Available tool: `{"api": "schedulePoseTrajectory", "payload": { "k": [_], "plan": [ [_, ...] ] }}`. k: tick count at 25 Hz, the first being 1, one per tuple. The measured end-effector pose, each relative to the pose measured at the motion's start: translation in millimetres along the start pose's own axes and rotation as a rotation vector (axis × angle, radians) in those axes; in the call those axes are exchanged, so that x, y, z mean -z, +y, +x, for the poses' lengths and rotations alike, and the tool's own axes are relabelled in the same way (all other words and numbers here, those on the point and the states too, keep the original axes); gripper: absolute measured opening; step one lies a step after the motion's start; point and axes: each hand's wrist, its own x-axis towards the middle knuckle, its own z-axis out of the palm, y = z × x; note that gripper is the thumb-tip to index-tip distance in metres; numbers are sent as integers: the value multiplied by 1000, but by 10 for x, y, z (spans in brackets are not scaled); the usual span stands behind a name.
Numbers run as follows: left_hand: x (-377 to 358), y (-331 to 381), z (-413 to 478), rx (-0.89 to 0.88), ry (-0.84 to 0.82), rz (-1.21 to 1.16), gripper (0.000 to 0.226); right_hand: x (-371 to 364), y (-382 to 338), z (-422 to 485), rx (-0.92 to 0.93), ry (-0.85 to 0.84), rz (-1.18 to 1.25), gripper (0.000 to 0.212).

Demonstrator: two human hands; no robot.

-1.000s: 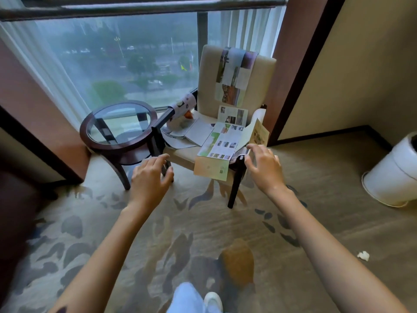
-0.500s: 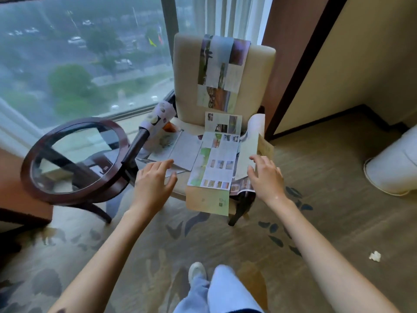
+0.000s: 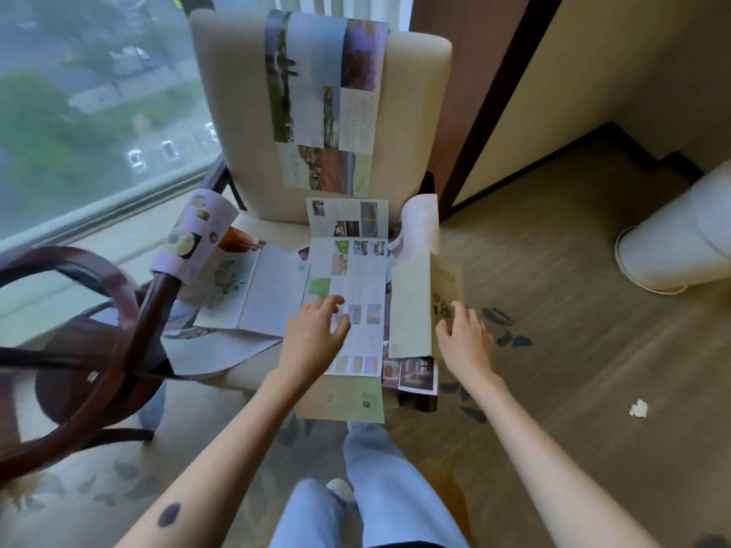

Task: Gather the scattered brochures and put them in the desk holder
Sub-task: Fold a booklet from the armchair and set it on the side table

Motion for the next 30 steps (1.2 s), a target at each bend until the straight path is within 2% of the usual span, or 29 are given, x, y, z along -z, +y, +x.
{"api": "schedulePoseTrajectory", "payload": {
  "k": [4,7,10,14,16,19,22,25,28,30],
  "plan": [
    [-544,283,476,53,-238,-78,41,-183,88,303,-148,-173,-19,56],
    [-912,411,693,120,-408,-110,54,-405,113,356,-203,-263,-56,65],
    [-1251,498,876,172,-544,-114,68,-655,142,373,-233,-241,-71,61],
    [-1598,611,1000,240,-632,-109,81,-854,153,377,-260,-86,-25,54],
    [-1701,646,1042,257,-625,-103,77,-921,114,355,-276,-9,-18,55],
    [-1756,672,1053,247,-539,-110,51,-996,43,308,-273,44,-26,57],
    [-1637,640,1020,279,-475,-293,24,-957,-43,291,-223,34,-7,63],
    [-1312,478,1058,337,-355,-524,9,-813,-212,318,-44,42,91,52],
    [-811,140,1096,386,-266,-790,14,-674,-511,402,131,68,263,35],
    [-439,-171,1018,373,-211,-918,18,-637,-748,490,93,78,425,41]
  ]
}}
